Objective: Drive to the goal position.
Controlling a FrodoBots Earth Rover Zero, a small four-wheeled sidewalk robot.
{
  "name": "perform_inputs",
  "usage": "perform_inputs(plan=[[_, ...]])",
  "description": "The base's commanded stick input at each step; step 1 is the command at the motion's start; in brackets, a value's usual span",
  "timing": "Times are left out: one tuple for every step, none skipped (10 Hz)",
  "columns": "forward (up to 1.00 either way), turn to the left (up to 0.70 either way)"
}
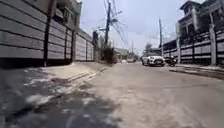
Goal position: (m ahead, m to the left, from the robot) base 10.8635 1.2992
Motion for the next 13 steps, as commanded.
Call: perform_inputs(plan=[[1.0,0.01],[1.0,0.01],[1.0,0.01],[1.0,0.01],[1.0,-0.08],[1.0,0.01],[1.0,0.01],[1.0,0.01],[1.0,0.01],[1.0,0.01],[1.0,0.01],[1.0,0.01],[1.0,0.01]])
